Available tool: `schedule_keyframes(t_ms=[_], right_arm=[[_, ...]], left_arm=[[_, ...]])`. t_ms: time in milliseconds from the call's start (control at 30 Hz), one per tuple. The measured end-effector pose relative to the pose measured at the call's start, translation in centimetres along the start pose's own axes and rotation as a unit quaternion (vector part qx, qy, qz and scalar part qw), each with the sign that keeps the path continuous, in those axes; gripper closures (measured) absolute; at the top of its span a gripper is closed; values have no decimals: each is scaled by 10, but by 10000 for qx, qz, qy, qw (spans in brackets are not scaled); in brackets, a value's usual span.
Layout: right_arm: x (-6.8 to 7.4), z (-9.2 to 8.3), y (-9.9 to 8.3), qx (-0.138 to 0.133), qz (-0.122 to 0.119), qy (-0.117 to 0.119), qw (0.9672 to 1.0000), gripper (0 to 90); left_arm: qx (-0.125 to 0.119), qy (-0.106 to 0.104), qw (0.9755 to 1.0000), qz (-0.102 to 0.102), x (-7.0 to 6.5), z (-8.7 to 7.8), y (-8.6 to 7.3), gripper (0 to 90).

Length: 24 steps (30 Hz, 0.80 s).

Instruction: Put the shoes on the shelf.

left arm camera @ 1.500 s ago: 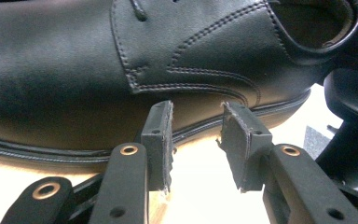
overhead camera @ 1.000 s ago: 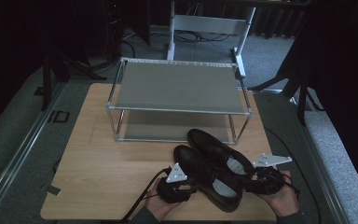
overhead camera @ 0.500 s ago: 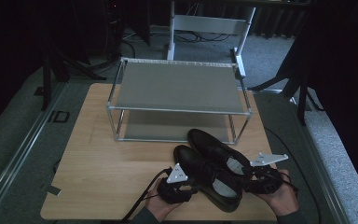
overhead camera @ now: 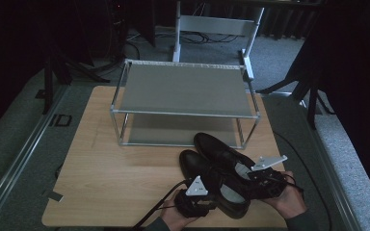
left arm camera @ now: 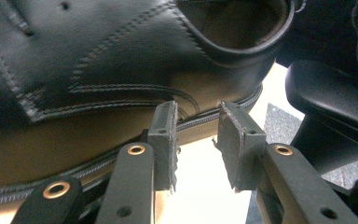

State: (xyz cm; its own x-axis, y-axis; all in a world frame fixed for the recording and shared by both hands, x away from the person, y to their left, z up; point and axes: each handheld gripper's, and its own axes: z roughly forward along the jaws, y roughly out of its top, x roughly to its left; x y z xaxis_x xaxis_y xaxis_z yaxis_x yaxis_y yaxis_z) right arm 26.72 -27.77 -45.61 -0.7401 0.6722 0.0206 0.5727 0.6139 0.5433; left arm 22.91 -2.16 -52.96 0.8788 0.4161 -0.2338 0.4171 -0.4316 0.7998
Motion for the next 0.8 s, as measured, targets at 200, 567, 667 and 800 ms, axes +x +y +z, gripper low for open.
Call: schedule_keyframes(t_ms=[200,567,667,800], right_arm=[[-3,6,3,332,-175,-193,9991,438],[-3,18,12,956,-451,-241,9941,445],[-4,24,14,1150,-492,-198,9920,491],[-10,31,11,1169,-339,176,9924,686]], left_arm=[[-15,-28,10000,-6,2,2,4,684],[-82,-47,10000,18,2,5,8,684],[-63,-35,10000,30,2,5,8,684],[-93,-29,9999,56,1,4,7,682]])
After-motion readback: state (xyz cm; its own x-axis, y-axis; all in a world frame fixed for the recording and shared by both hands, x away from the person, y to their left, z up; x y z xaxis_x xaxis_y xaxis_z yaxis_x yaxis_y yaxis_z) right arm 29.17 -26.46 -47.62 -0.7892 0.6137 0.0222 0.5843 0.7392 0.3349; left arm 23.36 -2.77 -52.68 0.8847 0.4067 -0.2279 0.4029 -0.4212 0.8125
